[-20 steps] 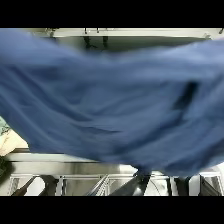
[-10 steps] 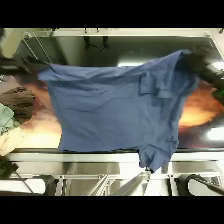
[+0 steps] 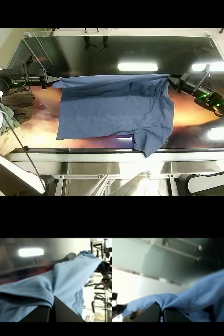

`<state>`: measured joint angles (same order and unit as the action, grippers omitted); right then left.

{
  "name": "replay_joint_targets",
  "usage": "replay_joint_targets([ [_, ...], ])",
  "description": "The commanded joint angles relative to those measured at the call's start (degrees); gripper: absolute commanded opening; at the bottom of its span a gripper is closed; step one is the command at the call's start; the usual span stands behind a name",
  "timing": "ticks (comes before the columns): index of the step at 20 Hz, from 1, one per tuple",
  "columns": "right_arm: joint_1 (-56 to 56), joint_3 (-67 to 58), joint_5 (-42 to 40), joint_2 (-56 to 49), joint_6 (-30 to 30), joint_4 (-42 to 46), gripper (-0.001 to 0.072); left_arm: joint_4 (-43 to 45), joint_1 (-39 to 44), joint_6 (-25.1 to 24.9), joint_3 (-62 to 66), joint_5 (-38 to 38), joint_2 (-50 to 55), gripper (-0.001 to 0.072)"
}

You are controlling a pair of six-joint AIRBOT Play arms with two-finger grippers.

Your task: Fold the shirts.

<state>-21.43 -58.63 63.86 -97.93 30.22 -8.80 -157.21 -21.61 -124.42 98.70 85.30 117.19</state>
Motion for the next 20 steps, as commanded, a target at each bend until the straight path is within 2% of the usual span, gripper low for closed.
replay_joint_targets([
  [1, -4.3, -1.4, 5.3, -1.4, 12.4, 13.1, 0.0020, 7.8, -0.1, 8.1, 5.8, 3.7, 3.9, 0.0019],
  [5, -7.1, -1.4, 8.2, -1.4, 19.3, 26.7, 0.0020, 17.3, -0.1, 13.6, 6.0, 9.5, 3.8, 0.0019],
  [11, -6.2, -1.3, 8.2, -1.5, 20.9, 33.7, 0.0021, 18.3, 1.0, 17.8, 5.9, 15.3, 3.8, 0.0019],
  [16, -5.6, -1.3, 8.2, -1.6, 21.1, 34.8, 0.0021, 24.7, 2.8, 21.4, 5.9, 15.4, 3.9, 0.0020],
  [20, -3.3, -1.2, 8.2, -3.3, 21.1, 35.8, 0.0021, 25.3, 4.8, 22.7, 5.9, 16.3, 3.9, 0.0020],
])
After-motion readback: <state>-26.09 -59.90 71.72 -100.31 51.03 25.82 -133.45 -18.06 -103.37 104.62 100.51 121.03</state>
